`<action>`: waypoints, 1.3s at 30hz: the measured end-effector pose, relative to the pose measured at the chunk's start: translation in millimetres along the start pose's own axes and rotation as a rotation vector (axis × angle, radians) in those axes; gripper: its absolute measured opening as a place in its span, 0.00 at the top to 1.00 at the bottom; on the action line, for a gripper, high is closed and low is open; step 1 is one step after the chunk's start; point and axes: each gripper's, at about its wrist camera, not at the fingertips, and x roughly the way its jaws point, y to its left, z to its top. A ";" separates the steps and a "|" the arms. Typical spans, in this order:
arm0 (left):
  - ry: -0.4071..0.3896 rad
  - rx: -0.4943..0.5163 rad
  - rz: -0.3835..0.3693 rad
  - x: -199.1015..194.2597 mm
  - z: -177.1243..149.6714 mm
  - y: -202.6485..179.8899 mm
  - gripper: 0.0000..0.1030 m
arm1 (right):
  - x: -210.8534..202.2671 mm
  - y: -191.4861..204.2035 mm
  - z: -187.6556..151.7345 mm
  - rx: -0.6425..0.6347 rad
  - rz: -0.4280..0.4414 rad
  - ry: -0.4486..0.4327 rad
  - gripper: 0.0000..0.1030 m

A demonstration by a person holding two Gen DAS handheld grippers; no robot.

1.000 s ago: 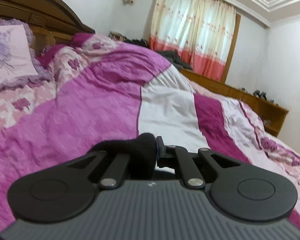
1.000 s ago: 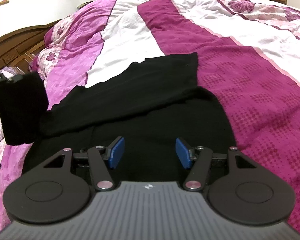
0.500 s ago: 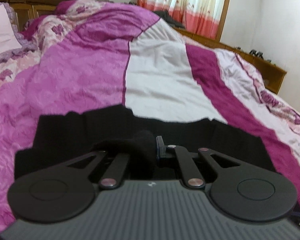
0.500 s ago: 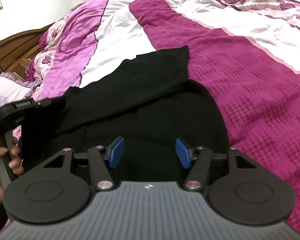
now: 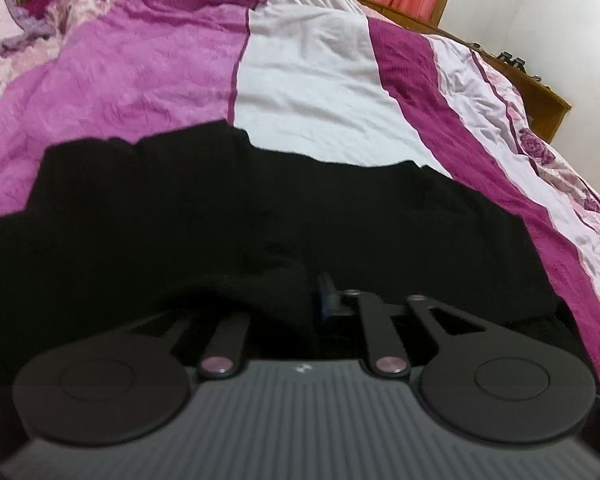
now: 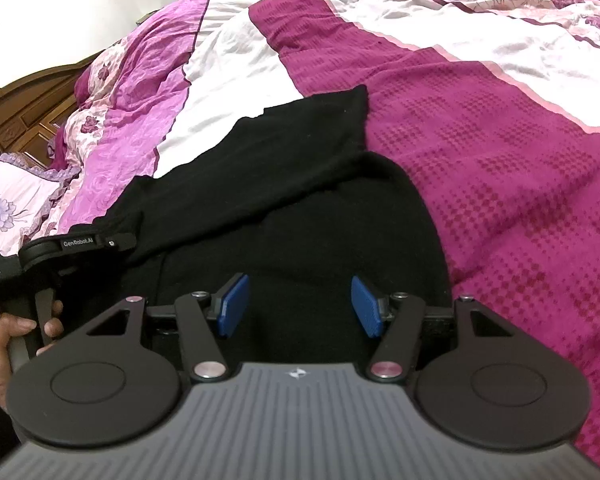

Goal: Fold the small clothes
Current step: 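Open the left gripper to release the sleeve and withdraw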

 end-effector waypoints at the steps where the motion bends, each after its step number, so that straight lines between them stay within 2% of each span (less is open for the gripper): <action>1: 0.004 -0.005 -0.012 -0.3 -0.3 0.5 0.68 | 0.1 0.0 -0.2 0.001 0.000 0.000 0.37; 4: 0.013 0.000 -0.027 -1.9 1.3 -2.9 0.54 | 0.1 0.1 -0.6 0.004 -0.002 -0.001 0.37; 6: 0.021 0.015 -0.022 -3.8 2.4 -7.1 0.52 | -0.7 -0.3 -0.8 0.008 -0.001 -0.002 0.37; 17: 0.086 0.026 -0.028 -30.7 3.3 -8.1 0.51 | -8.6 -3.6 -0.8 0.017 0.005 -0.017 0.37; 25: 0.112 0.075 0.032 -63.0 5.3 4.3 0.51 | -10.2 -1.5 -2.5 0.026 0.026 -0.014 0.37; 39: 0.110 0.044 0.099 -102.5 5.0 31.8 0.51 | -5.3 22.6 5.8 -0.023 0.077 0.004 0.37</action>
